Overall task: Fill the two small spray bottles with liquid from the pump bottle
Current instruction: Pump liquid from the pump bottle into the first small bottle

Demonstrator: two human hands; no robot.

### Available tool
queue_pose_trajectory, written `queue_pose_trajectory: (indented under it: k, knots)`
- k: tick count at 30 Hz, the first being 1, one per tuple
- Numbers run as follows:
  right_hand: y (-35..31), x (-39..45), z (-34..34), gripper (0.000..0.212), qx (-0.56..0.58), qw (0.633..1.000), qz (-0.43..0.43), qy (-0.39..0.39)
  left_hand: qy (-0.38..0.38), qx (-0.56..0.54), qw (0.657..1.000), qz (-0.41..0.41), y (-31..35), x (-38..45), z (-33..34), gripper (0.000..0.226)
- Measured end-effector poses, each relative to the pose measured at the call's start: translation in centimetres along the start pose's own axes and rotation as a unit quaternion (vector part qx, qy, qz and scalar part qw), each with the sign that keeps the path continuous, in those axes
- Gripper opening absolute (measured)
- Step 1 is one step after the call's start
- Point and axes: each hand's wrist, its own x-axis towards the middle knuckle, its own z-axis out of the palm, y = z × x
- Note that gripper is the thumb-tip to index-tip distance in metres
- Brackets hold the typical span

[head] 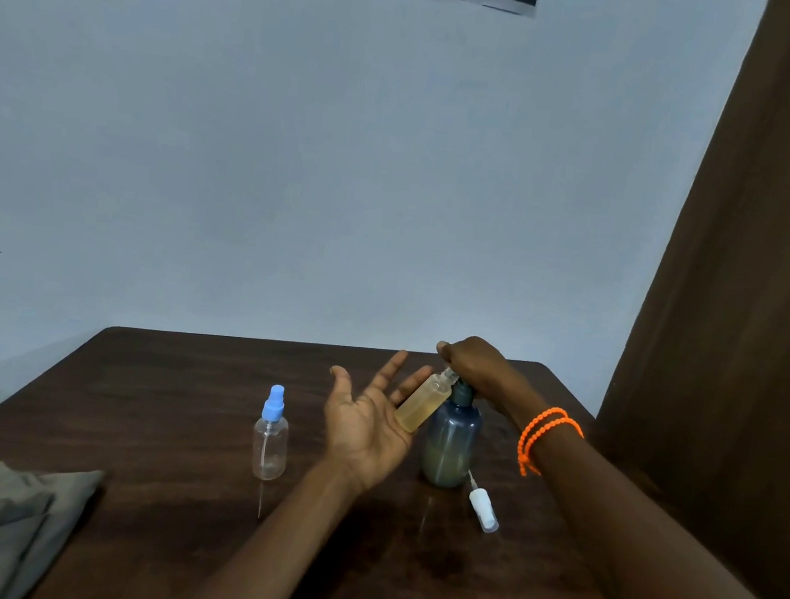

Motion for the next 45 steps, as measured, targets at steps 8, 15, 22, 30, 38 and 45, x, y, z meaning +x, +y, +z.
queue_pose_trajectory:
  k: [8,15,22,30,38,45]
  knots:
    - [-0.6,-0.1,0.0,0.036,-0.013,1.0,0.004,-0.015,-0.002,0.009,1.0,0.001,0.0,0.1,0.2,0.094]
    - [-0.8,-0.3,-0.6,0.025,0.006,0.999,0.035,-0.02,-0.009,0.016,1.0,0.008,0.0,-0.2,0.4,0.093]
    - [-0.6,-0.4,-0.1,0.038,-0.017,1.0,0.01,0.019,-0.004,0.011,1.0,0.006,0.3,-0.1,0.5,0.095]
    - [-1.3,-0.8,-0.6,0.036,-0.007,1.0,0.002,0.005,-0.002,0.007,1.0,0.004,0.3,-0.1,0.5,0.098]
    - [-0.6,-0.6,-0.2,0.034,0.006,1.0,0.01,0.008,0.001,0.007,1.0,0.011,0.4,0.0,0.3,0.097]
    - [-0.6,-0.4,-0.2,0.034,0.009,1.0,0.009,0.021,-0.005,0.005,1.0,0.005,0.3,-0.1,0.6,0.098]
